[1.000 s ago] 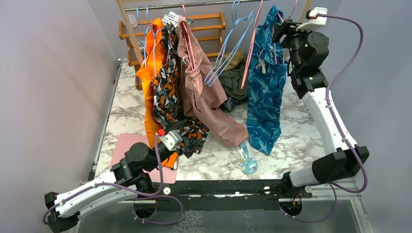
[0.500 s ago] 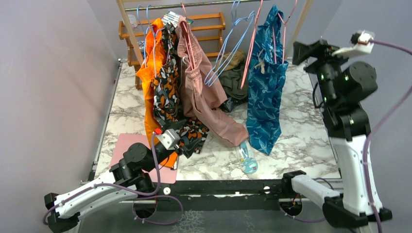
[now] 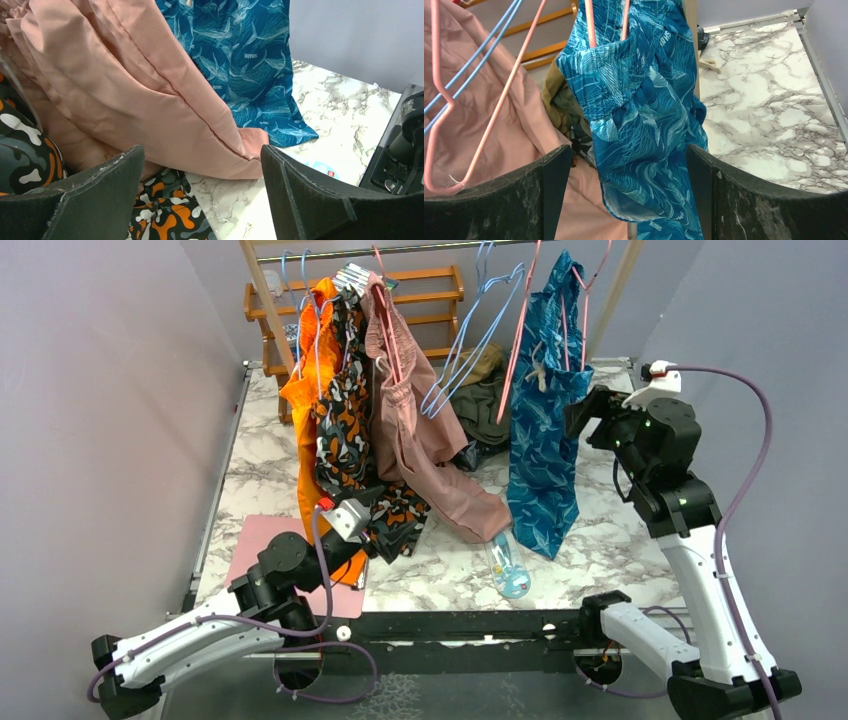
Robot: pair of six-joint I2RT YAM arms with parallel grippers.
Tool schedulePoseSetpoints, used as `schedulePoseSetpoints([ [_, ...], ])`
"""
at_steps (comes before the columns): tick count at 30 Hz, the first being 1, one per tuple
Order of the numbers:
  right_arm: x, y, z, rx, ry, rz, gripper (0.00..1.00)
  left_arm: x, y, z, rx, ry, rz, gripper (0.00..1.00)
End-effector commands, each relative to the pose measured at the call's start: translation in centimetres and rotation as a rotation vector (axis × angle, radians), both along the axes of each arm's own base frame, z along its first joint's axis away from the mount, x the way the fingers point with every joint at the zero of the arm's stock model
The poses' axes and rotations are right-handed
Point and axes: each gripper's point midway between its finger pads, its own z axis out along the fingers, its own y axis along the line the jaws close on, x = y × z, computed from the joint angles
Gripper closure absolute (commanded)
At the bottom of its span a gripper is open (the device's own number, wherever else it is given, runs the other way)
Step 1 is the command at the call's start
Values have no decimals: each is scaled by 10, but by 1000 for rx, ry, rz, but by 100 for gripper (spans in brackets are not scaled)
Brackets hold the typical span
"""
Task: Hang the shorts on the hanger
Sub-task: Place the hanger at the clothesline.
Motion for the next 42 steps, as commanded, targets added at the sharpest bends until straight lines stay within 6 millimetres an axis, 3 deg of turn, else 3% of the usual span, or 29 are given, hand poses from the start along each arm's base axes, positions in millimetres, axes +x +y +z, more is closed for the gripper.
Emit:
schedulePoseSetpoints([
  [1,6,-3,0,-37,-17,-19,15,2,8,17,-59,-7,31,12],
  [5,16,-11,-1,-50,-24,-69,23,1,4,16,-55,-3,17,12],
  [6,22,-28,3,-79,-33,-167,40,2,1,9,-15,-1,14,12],
  [8,26,-34,6,-88,-32,-207,44,6,3,4,16,-4,36,14],
  [12,33,-38,7,-67,6,-250,44,20,24,6,-22,-1,170,15],
  [16,31,-33,3,-21,39,-245,35,17,39,12,-142,-71,195,13],
  [20,14,-24,19,14,11,-175,29,17,39,7,-129,-78,195,10],
  [22,5,-21,28,17,-4,-146,26,20,39,4,-109,-65,208,1],
  [30,-27,1,49,79,13,-1,18,18,29,-5,-74,-38,177,1],
  [33,-43,-14,59,141,4,-94,13,15,26,-5,-76,-37,159,1],
  [36,-63,-23,67,167,-1,-136,0,14,24,-2,-61,-52,148,1],
  [42,-116,-61,60,314,-70,-333,0,20,29,7,-85,-37,195,1],
])
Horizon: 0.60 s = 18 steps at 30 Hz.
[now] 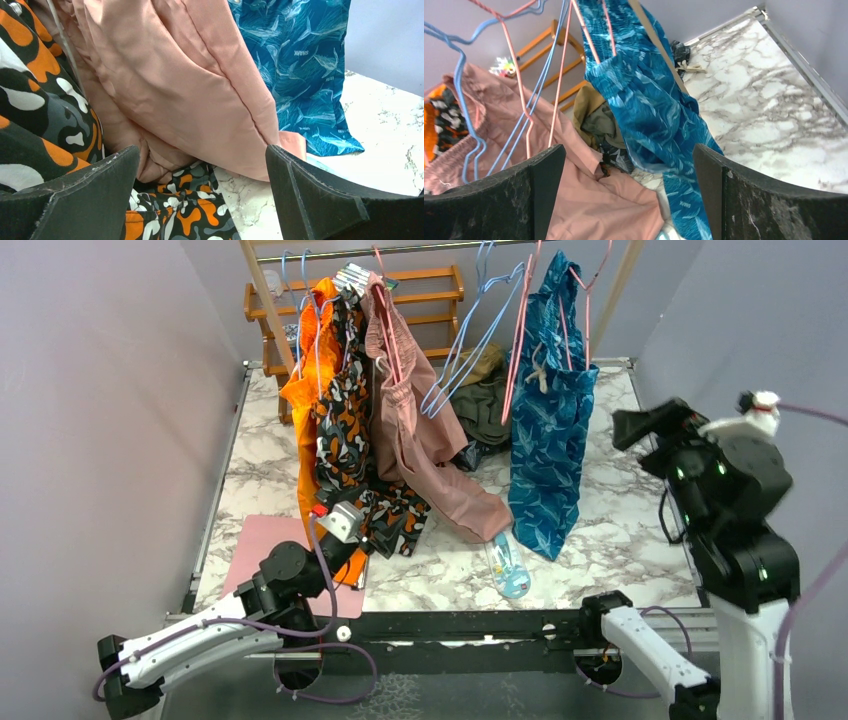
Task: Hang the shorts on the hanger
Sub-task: Place the hanger at the clothesline, then reset both arms
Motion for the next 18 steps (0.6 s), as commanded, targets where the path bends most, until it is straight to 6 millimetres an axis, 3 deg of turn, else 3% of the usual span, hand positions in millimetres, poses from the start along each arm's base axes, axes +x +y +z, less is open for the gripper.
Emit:
schedulePoseSetpoints([
  [1,-49,-29,-9,154,-54,-155,0,3,7,28,-83,10,42,1],
  [6,-78,-13,-21,155,-54,-26,0,2,18,44,-184,58,68,1],
  [9,-86,15,-23,44,-71,181,0,2,28,51,-202,61,92,1],
  [13,-60,38,-45,86,-100,272,0,-1,26,52,-211,72,68,1],
  [16,-31,42,-65,126,-93,242,0,-9,13,49,-187,82,-9,1],
  [18,-15,48,-67,124,-116,255,1,-12,7,49,-167,69,-42,1],
])
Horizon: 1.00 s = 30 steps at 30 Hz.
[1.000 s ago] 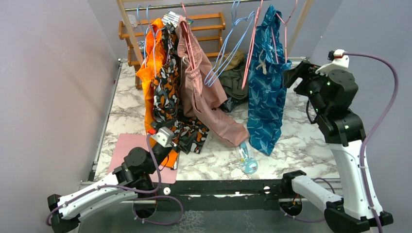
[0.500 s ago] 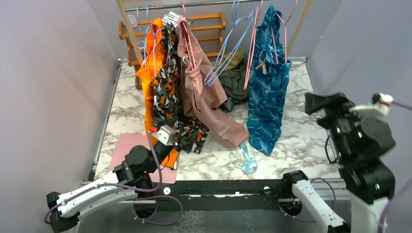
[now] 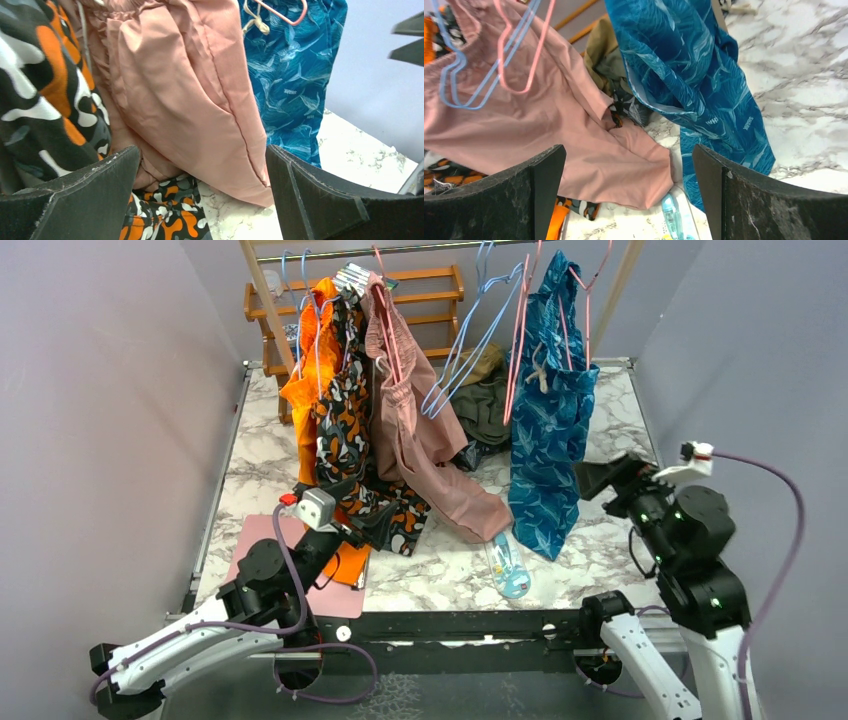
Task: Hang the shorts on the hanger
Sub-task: Reset both arms
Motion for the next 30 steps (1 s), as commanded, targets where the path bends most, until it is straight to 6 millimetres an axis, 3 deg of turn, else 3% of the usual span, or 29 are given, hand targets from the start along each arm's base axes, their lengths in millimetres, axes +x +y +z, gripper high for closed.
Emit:
schedulePoseSetpoints([
  [1,31,21,19,40,-135,76,2,-9,-13,2,19,-9,-87,1],
  [6,53,30,29,-20,-176,105,7,-3,-9,-3,21,-3,-44,1],
  [11,66,32,-10,-140,8,126,8,2,-2,-7,32,15,4,2],
  [15,61,66,-43,-120,121,329,14,6,2,-8,61,4,37,2],
  [18,57,80,-66,-98,176,413,17,10,6,-10,71,11,65,2],
  [21,58,75,-84,-109,201,382,17,12,9,-13,77,22,86,3],
  [25,71,44,-111,-101,267,158,17,14,19,-14,46,66,134,4],
  [27,77,33,-112,-77,255,72,16,14,30,-17,9,117,175,5],
  [30,83,33,-104,-63,236,56,15,13,50,-27,-43,211,251,5],
])
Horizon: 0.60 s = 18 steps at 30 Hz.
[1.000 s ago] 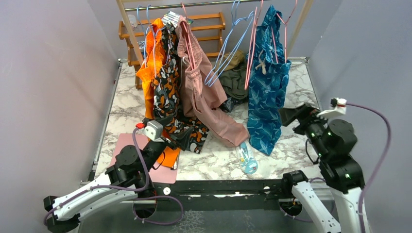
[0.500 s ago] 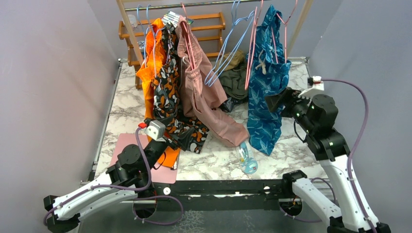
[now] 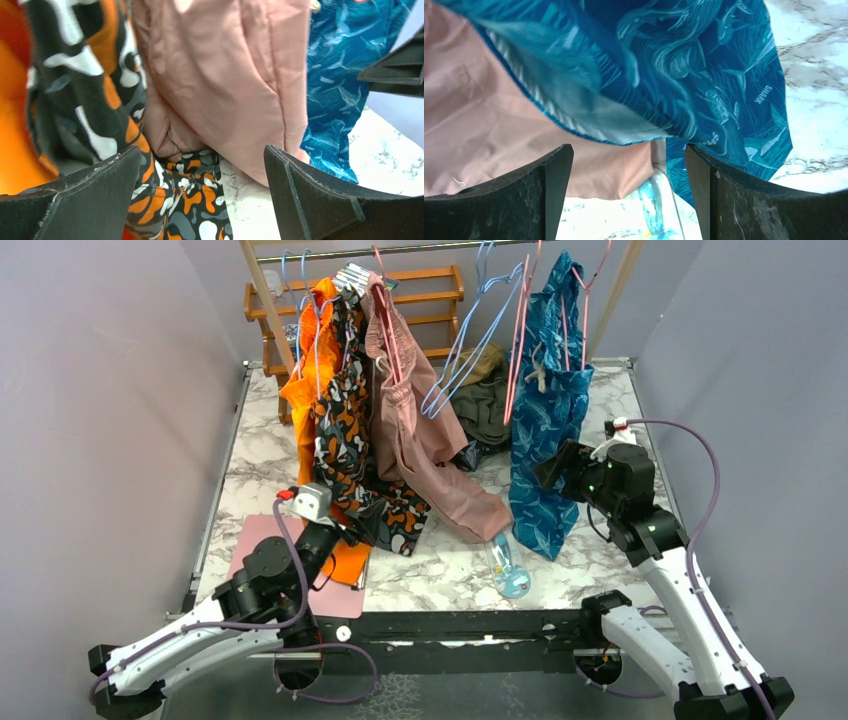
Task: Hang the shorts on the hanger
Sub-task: Reset both arms
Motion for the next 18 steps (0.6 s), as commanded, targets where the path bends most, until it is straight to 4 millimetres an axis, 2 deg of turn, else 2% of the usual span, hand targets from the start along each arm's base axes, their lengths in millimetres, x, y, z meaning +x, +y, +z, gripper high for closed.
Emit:
schedulePoseSetpoints([
  [1,14,-10,21,21,-61,-97,14,0,40,-2,-121,133,164,6],
  [5,4,12,37,43,-75,42,10,-7,61,-8,-119,211,223,6],
  [8,-10,26,40,48,-45,139,10,-10,76,-3,-106,232,266,7],
  [13,-36,30,37,16,11,229,10,-10,91,28,-99,186,305,7],
  [18,-56,36,40,13,-4,312,11,-15,94,66,-70,142,263,7],
])
